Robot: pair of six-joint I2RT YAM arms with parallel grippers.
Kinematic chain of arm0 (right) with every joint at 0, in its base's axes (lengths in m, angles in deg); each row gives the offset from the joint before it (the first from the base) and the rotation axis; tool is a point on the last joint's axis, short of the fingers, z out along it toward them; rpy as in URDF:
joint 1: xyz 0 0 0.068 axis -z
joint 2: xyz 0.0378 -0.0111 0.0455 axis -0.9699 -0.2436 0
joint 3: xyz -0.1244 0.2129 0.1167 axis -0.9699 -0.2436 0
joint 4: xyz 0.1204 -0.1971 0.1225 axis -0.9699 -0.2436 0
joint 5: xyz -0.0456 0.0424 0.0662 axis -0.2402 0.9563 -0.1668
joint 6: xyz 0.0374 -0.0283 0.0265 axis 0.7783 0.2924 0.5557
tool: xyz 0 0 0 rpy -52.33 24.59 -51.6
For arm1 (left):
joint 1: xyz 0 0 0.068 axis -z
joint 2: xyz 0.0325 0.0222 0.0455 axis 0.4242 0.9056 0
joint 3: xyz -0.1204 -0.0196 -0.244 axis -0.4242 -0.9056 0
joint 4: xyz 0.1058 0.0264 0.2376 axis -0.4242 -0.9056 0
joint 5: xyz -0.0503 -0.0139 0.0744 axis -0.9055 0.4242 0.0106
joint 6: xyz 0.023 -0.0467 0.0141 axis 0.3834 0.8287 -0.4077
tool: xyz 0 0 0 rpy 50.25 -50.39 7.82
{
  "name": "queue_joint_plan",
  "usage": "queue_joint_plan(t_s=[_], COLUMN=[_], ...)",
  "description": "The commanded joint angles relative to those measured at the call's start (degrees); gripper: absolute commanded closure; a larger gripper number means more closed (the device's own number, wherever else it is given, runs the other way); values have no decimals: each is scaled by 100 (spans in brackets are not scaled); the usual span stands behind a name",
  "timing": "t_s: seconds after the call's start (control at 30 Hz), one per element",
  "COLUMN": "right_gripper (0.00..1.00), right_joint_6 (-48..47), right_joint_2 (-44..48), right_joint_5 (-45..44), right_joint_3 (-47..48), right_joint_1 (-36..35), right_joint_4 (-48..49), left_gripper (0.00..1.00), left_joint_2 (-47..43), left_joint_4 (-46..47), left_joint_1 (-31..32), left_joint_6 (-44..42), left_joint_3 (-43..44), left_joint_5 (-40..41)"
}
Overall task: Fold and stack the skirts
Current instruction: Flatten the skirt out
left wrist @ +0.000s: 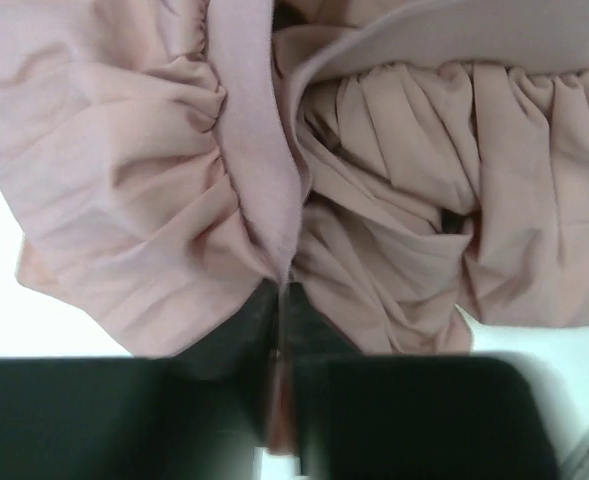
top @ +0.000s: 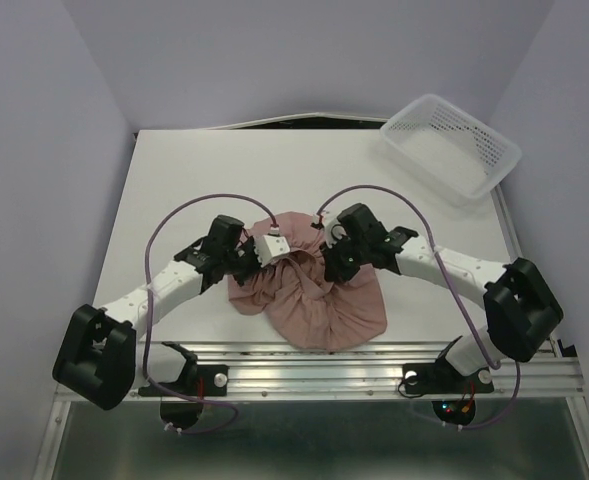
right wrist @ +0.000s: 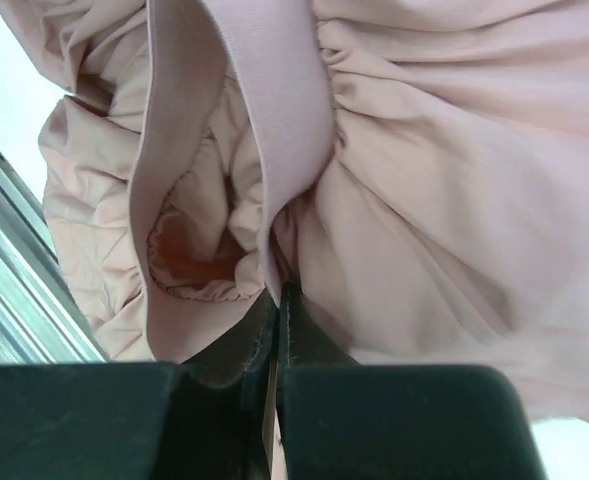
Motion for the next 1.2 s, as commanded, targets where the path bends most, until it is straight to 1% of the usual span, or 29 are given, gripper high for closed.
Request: queue_joint_plan(t_s=[0.0, 0.03, 0.07, 0.1, 0.13, 0.17, 0.2, 0.27, 0.33, 0.37, 0.43, 0.47, 0.53, 0.57, 0.63, 0.7, 0.8, 0.9, 1.0, 1.07, 1.17], right_gripper=[99, 99, 99, 99, 99, 99, 99, 99, 99, 93, 85, 73, 58, 42, 27, 23, 15, 10, 6, 4, 4], right_joint_6=[-872, -1075, -1538, -1769, -1989, -2365, -2517, -2737, -2887, -2896, -2739, -2668, -2554, -2519, -2492, -2483, -2676, -2799, -2756, -2738, -2738], right_joint_2=[436, 454, 463, 463, 463, 437, 402, 113, -273, -441, -740, -941, -978, -883, -742, -452, 21, 295, 524, 630, 648], right_joint_5=[-244, -61, 19, 116, 134, 134, 160, 370, 764, 871, 1065, 1075, 1040, 1022, 969, 1057, 1214, 1338, 1479, 1567, 1418], right_joint_3=[631, 702, 859, 939, 1018, 1106, 1194, 1527, 1773, 2062, 2397, 2660, 2794, 2812, 2820, 2733, 2400, 2057, 1530, 1144, 661], right_joint_1=[395, 701, 870, 1028, 1264, 1362, 1424, 1547, 1548, 1548, 1548, 1548, 1548, 1626, 1706, 1873, 1873, 1873, 1873, 1873, 1768], right_joint_4=[-429, -726, -876, -1139, -1237, -1325, -1405, -1624, -1765, -1827, -1958, -1976, -1977, -1968, -1968, -1985, -2064, -2065, -1784, -1424, -739], left_gripper=[99, 100, 100, 100, 100, 100, 100, 100, 100, 100, 100, 100, 100, 100, 100, 100, 100, 100, 100, 100, 100], left_joint_2=[-102, -285, -374, -453, -515, -559, -542, -324, -95, 141, 415, 686, 951, 1213, 1617, 1856, 2234, 2594, 2919, 3078, 3184], left_joint_4=[-530, -1046, -1304, -1585, -2092, -2306, -2500, -2860, -2915, -2706, -2433, -2240, -2089, -2002, -2044, -2071, -2106, -2229, -2422, -2501, -2528], left_joint_1=[-382, -610, -682, -700, -700, -709, -700, -700, -700, -700, -717, -726, -744, -788, -893, -1016, -1218, -1324, -1377, -1377, -1377], left_joint_6=[-188, -328, -425, -522, -619, -776, -839, -936, -954, -823, -357, -243, 108, 197, 364, 435, 611, 646, 664, 681, 664], left_joint_3=[707, 1013, 1147, 1279, 1393, 1586, 1648, 1745, 1763, 1763, 1816, 1859, 2017, 2140, 2290, 2518, 2764, 3010, 3256, 3336, 3442], left_joint_5=[-503, -992, -1223, -1356, -1444, -1611, -1664, -1840, -1963, -1999, -1999, -2025, -2069, -2113, -2244, -2376, -2552, -2684, -2842, -2851, -2843])
